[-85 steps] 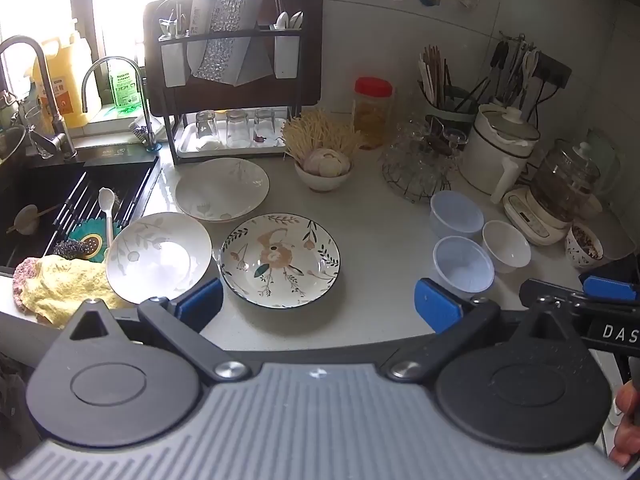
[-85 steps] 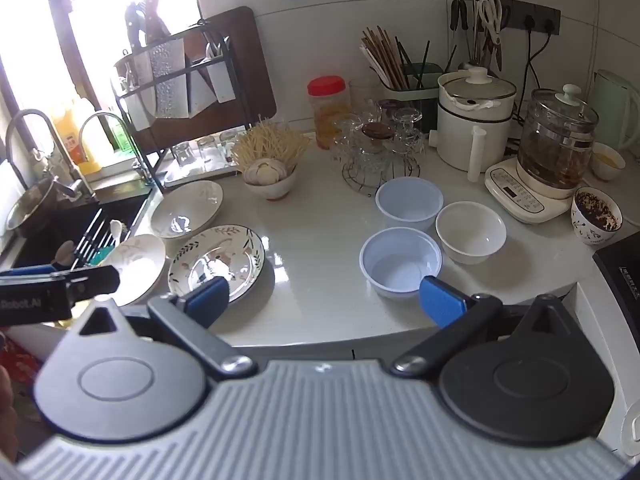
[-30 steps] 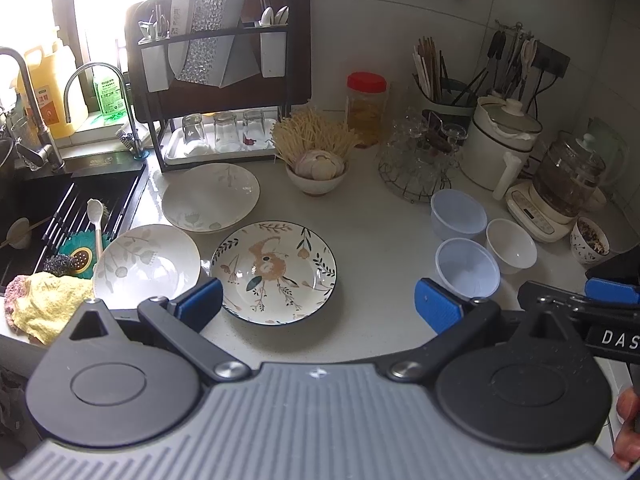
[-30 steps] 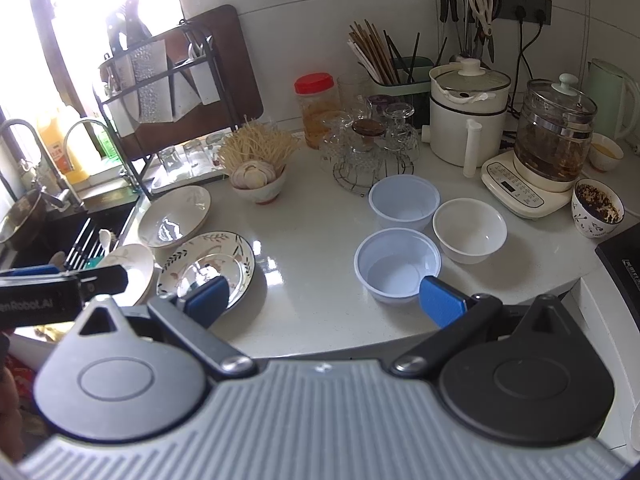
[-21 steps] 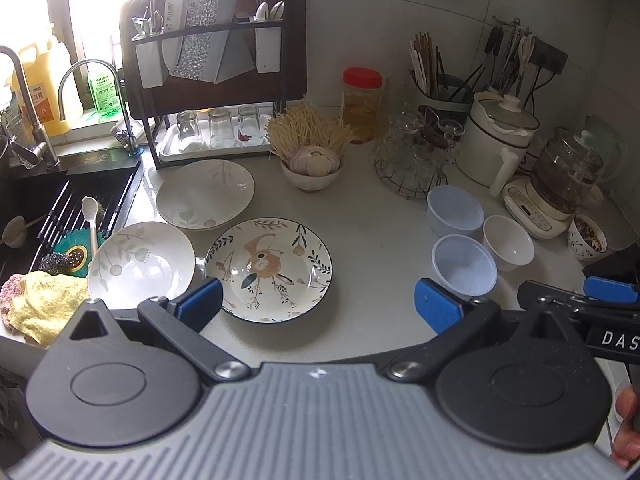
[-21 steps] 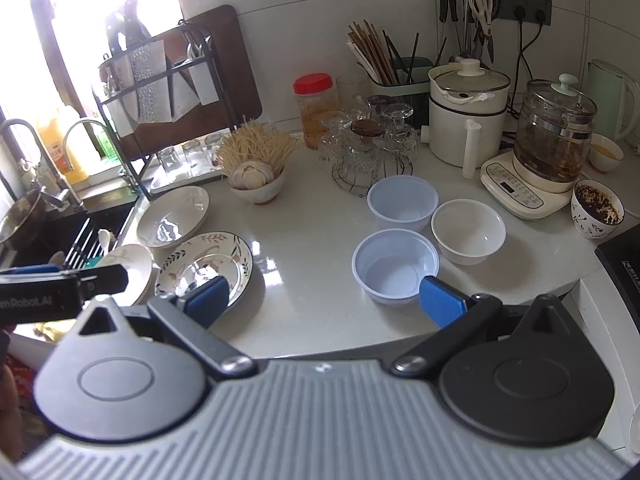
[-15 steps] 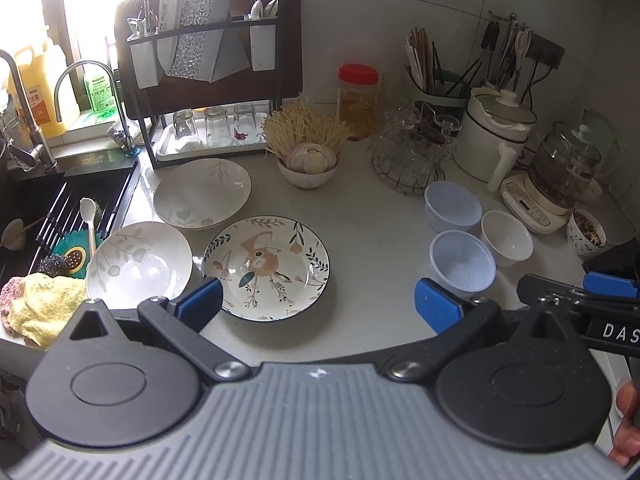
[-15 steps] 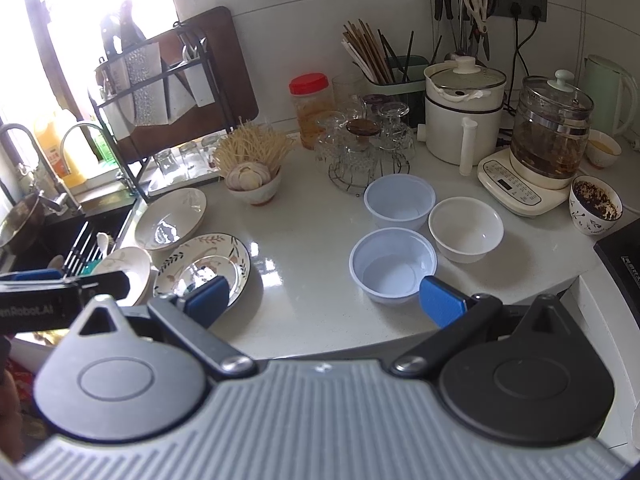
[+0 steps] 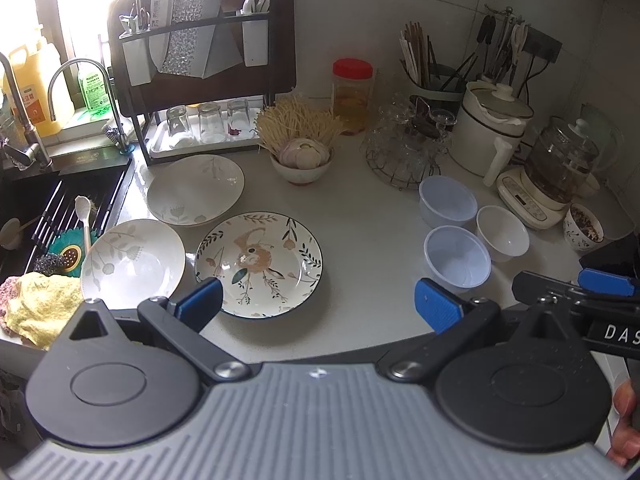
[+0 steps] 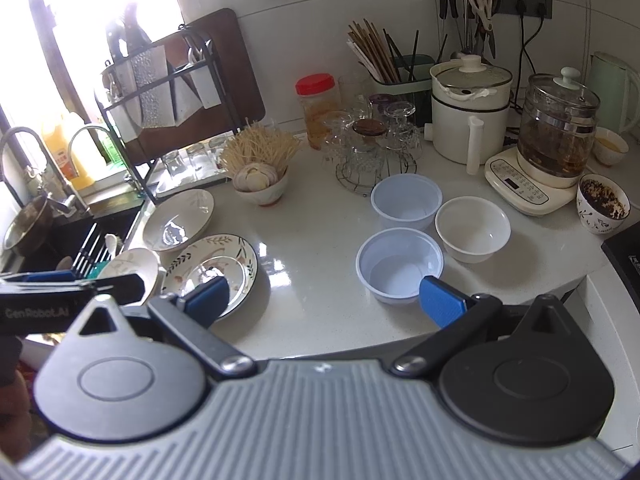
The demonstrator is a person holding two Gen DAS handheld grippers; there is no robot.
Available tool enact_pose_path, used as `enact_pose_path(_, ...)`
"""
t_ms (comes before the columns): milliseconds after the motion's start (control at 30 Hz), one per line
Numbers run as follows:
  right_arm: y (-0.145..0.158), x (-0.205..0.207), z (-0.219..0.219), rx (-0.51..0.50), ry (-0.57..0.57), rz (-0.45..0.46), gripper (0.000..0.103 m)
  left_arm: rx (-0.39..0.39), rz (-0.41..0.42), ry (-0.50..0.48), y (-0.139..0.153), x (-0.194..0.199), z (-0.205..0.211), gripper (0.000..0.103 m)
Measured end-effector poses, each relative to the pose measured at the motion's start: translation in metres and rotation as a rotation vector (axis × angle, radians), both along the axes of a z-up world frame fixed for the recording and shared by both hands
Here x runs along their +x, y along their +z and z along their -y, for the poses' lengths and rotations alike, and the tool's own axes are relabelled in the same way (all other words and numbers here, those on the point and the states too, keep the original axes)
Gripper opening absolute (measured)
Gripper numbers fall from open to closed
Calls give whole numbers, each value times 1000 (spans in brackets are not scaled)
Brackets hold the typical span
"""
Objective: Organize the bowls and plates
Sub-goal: 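Move both grippers toward the white leaf-pattern bowl beside the sink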
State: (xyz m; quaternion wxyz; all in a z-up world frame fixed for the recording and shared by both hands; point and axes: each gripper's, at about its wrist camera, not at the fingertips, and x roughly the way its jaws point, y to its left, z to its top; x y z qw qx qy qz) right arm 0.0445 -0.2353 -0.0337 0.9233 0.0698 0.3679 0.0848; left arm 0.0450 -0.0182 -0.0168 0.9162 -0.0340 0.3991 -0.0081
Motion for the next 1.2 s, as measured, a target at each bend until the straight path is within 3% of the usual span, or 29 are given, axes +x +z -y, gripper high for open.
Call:
enact_pose_path(467, -5, 8, 11, 37, 40, -10, 103, 0, -14, 13, -5, 5, 16, 103)
enact_pose_path(633, -9, 20, 24, 89, 31, -27, 103, -9, -22, 47, -7, 11, 20, 103)
enact_pose_path(967, -13, 31, 36, 102, 104, -11, 103, 10, -19, 112, -10, 23, 38, 103)
enact_pose_path(1200, -17, 40, 26, 116, 83, -10, 103, -4, -21, 101, -16, 32, 26, 103)
